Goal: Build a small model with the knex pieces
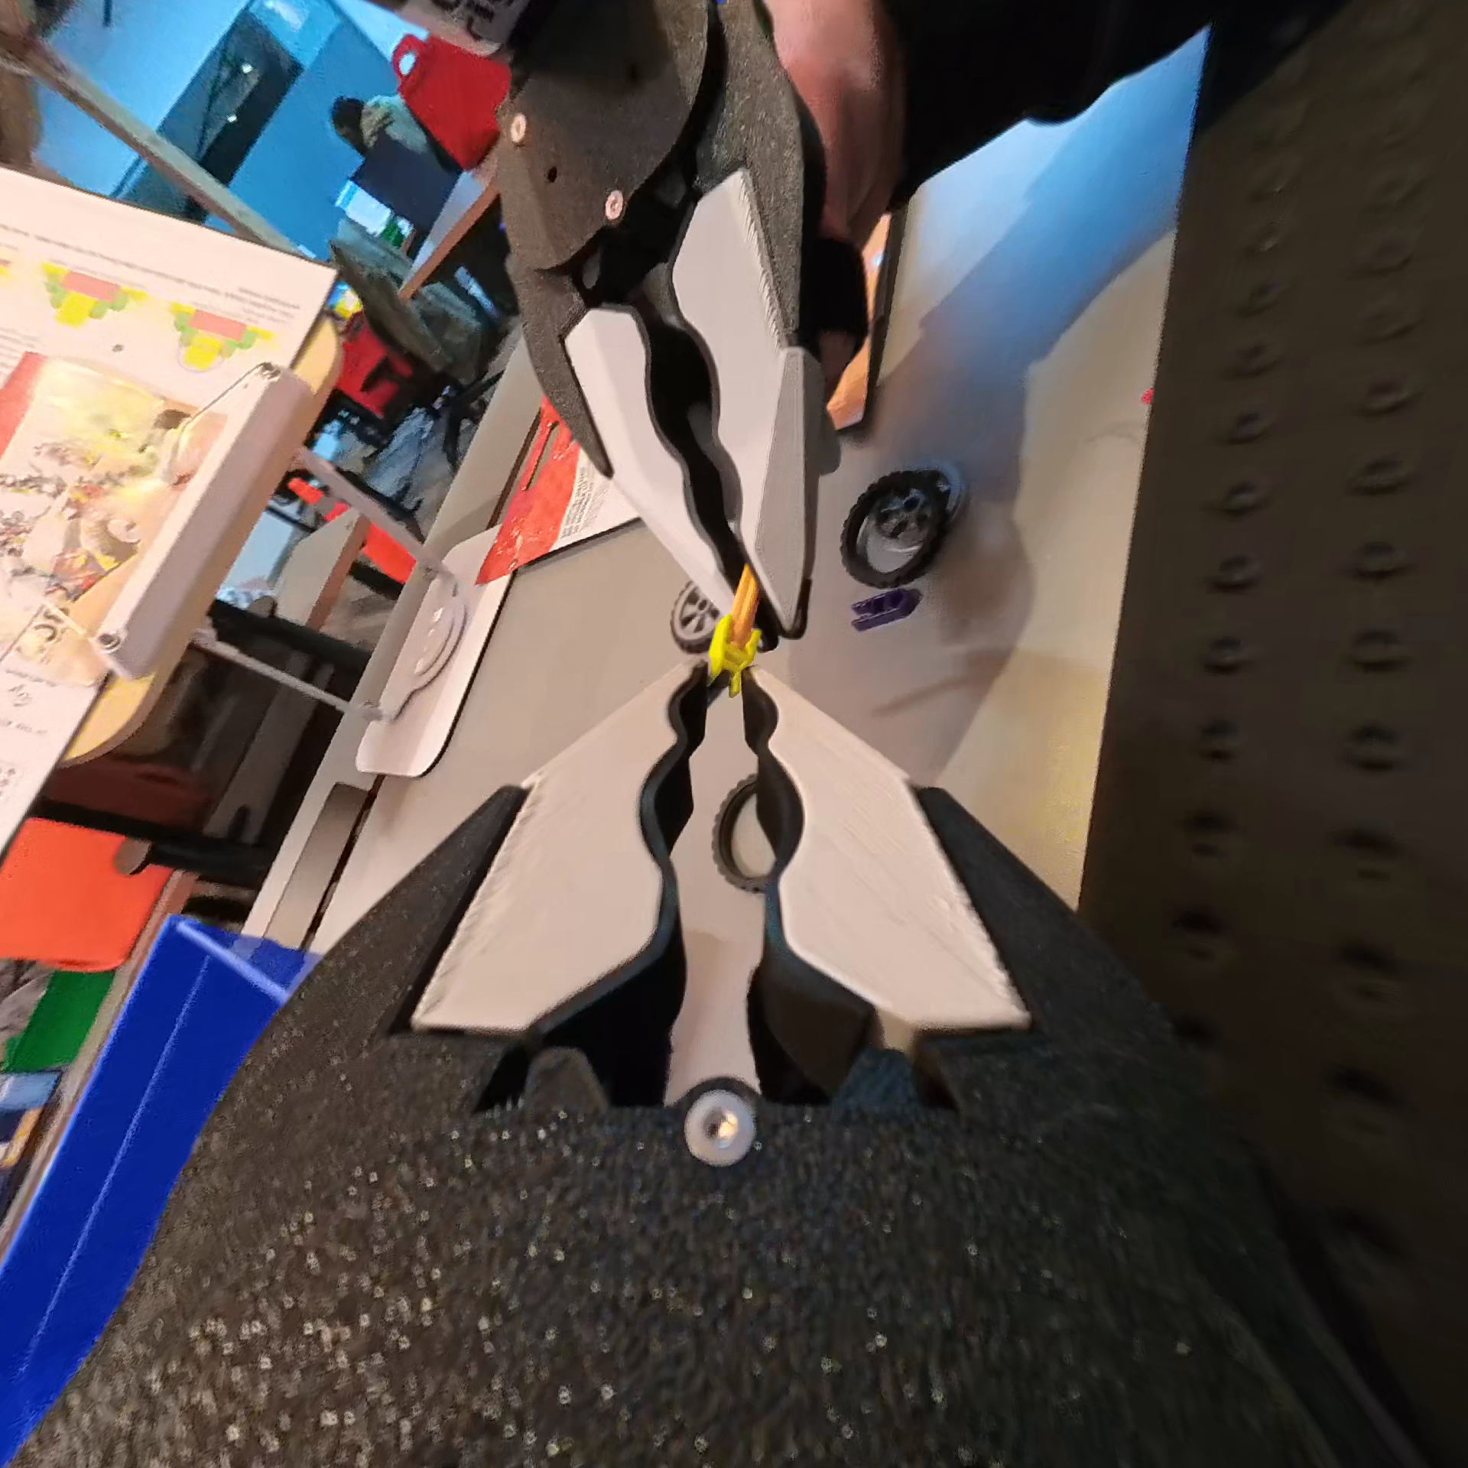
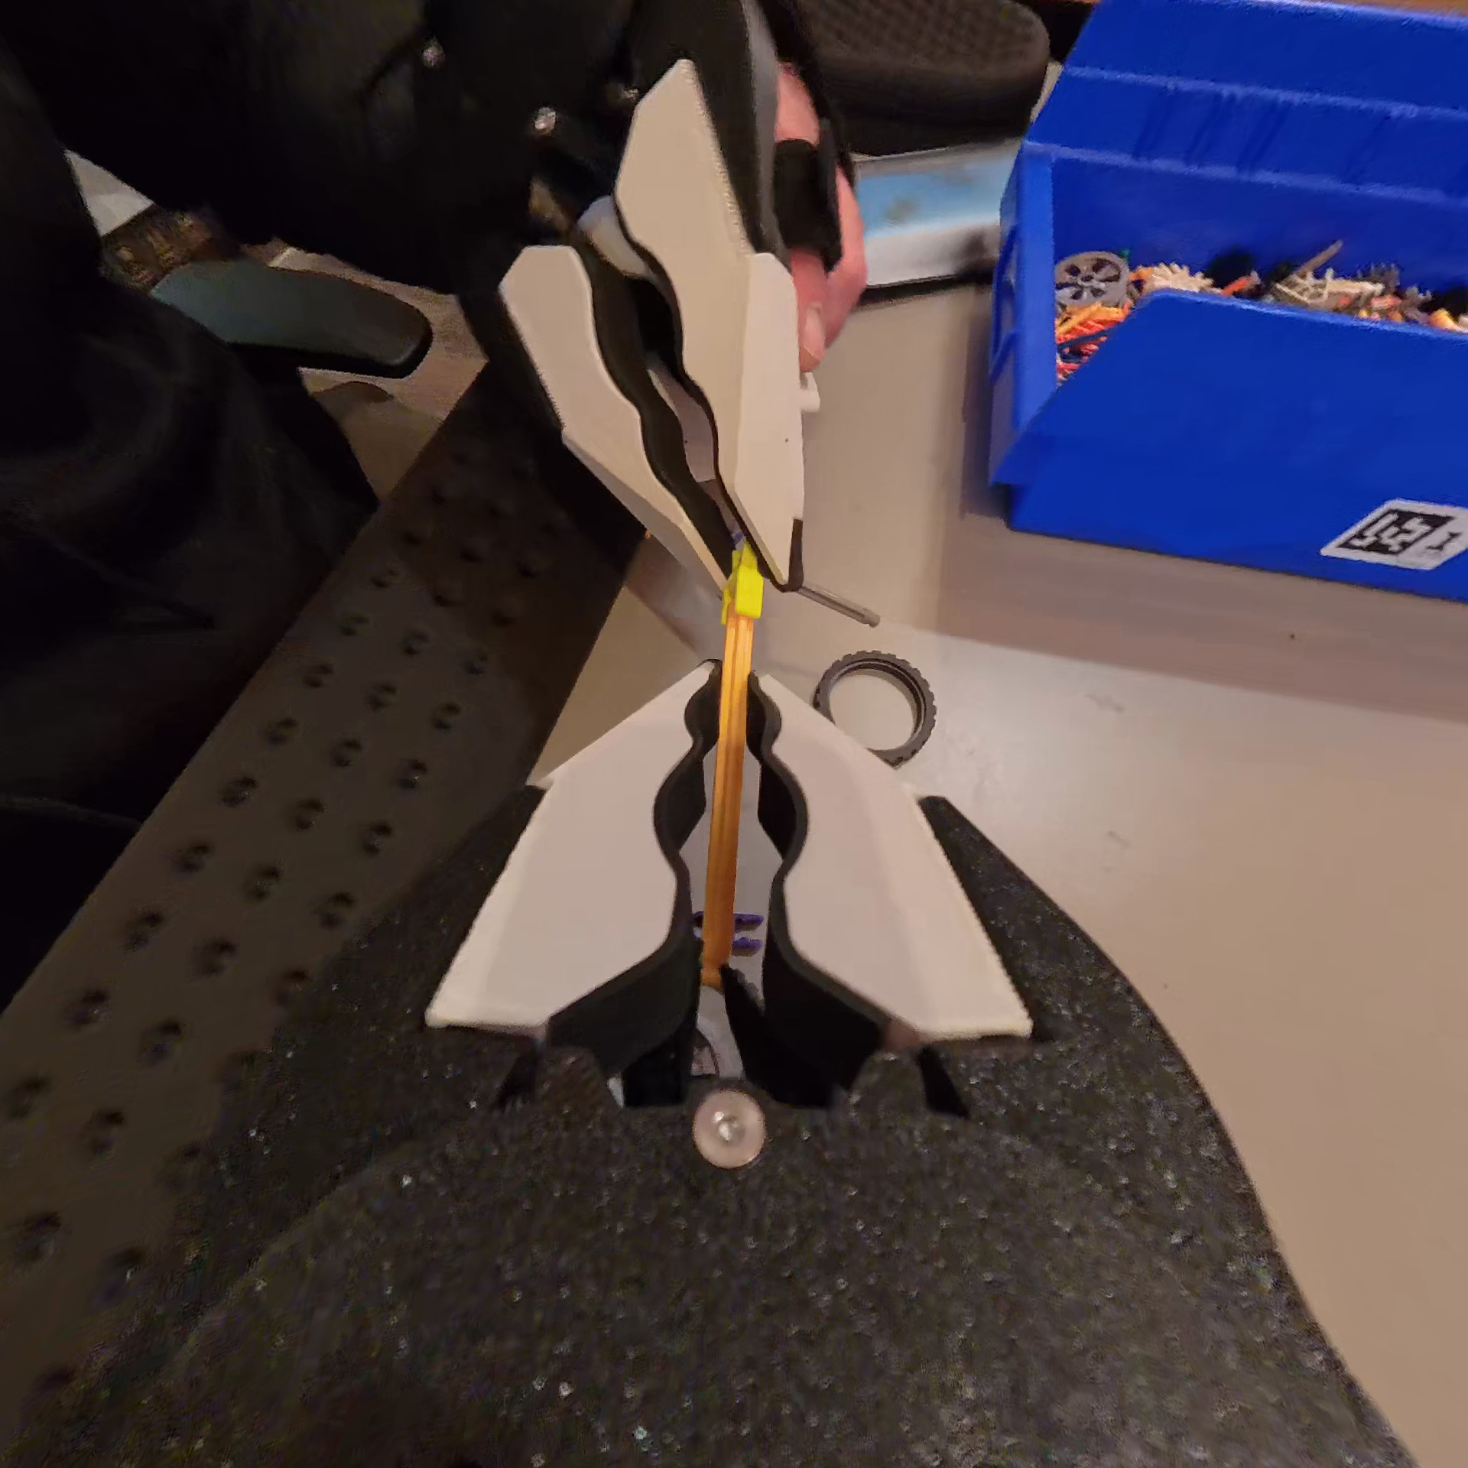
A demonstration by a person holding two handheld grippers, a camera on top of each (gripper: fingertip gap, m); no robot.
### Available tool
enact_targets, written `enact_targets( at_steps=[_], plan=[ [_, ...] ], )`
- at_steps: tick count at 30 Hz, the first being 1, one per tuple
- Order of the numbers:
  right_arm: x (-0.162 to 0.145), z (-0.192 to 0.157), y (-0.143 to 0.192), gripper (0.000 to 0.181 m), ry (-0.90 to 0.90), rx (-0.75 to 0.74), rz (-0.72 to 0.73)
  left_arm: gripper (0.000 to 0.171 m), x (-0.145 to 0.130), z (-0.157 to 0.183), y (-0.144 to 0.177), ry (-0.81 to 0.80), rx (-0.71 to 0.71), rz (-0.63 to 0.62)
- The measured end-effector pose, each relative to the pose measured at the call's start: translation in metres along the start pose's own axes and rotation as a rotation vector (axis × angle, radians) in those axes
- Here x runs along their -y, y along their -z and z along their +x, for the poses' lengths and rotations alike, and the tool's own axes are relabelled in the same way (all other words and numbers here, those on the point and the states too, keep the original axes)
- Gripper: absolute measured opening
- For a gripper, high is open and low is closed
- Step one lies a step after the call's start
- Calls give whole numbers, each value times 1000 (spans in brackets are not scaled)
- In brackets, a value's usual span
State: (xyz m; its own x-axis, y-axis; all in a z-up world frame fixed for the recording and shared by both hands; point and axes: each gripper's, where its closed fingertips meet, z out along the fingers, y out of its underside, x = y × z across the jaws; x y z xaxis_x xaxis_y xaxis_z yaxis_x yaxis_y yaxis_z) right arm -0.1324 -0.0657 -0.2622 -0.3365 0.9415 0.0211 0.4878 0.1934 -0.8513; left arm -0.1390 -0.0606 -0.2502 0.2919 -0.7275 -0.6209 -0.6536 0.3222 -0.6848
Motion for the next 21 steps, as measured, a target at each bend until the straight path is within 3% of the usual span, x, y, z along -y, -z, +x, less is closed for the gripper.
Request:
enact_targets(
  at_steps=[9,13,21],
  plan=[
    [-8,-5,-4,3,69,15,-21,6,-1,10,-2,87,-111,38],
    [-22,2,-12,4,197,-89,-153,24,-16,23,-8,160,-214,-53],
    [-20,-9,-17,3,338,-103,-202,9,-12,39,-2,210,-374,-54]
  ],
)
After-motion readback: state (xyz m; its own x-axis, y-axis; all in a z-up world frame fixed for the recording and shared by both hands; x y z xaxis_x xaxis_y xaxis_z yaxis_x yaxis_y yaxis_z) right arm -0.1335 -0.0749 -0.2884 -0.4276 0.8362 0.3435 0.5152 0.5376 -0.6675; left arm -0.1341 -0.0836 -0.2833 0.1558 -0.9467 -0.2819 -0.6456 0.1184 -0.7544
